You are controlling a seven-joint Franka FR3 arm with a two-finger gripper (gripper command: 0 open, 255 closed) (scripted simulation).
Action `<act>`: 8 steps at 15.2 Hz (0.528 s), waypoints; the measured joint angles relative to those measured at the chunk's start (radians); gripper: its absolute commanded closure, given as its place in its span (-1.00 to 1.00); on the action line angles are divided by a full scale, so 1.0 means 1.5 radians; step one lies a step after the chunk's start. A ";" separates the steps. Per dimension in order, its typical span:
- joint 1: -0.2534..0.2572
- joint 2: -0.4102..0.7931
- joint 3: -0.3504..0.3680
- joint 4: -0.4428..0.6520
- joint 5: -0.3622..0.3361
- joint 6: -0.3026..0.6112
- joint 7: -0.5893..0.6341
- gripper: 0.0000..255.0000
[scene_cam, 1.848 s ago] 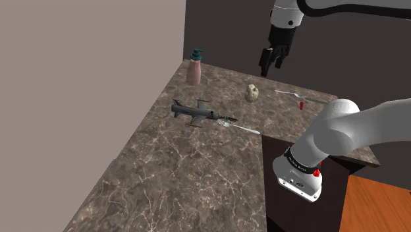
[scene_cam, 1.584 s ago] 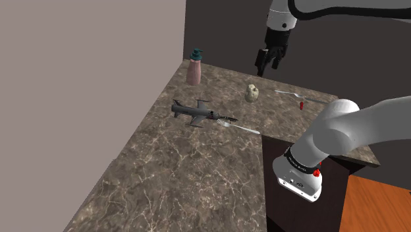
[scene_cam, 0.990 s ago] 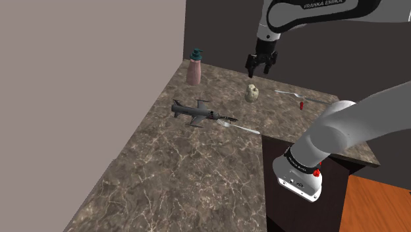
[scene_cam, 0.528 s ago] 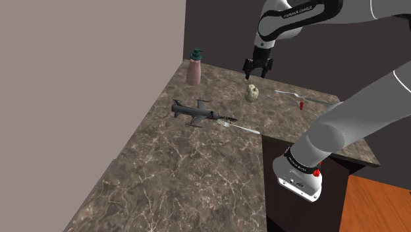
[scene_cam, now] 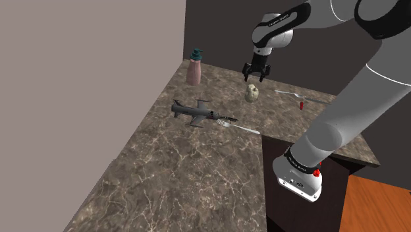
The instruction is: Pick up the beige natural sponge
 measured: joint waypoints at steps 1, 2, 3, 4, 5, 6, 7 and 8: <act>-0.007 0.019 -0.006 0.010 0.010 0.007 -0.004 -1.00; -0.015 0.040 -0.013 0.017 0.021 0.019 -0.010 -1.00; -0.021 0.064 -0.017 0.032 0.034 0.027 -0.014 -1.00; -0.025 0.077 -0.018 0.035 0.042 0.035 -0.018 -1.00; -0.027 0.091 -0.019 0.041 0.049 0.042 -0.021 -1.00; -0.029 0.101 -0.018 0.041 0.053 0.051 -0.025 -1.00; -0.030 0.108 -0.018 0.041 0.057 0.058 -0.027 -1.00; -0.031 0.116 -0.017 0.039 0.061 0.067 -0.029 -1.00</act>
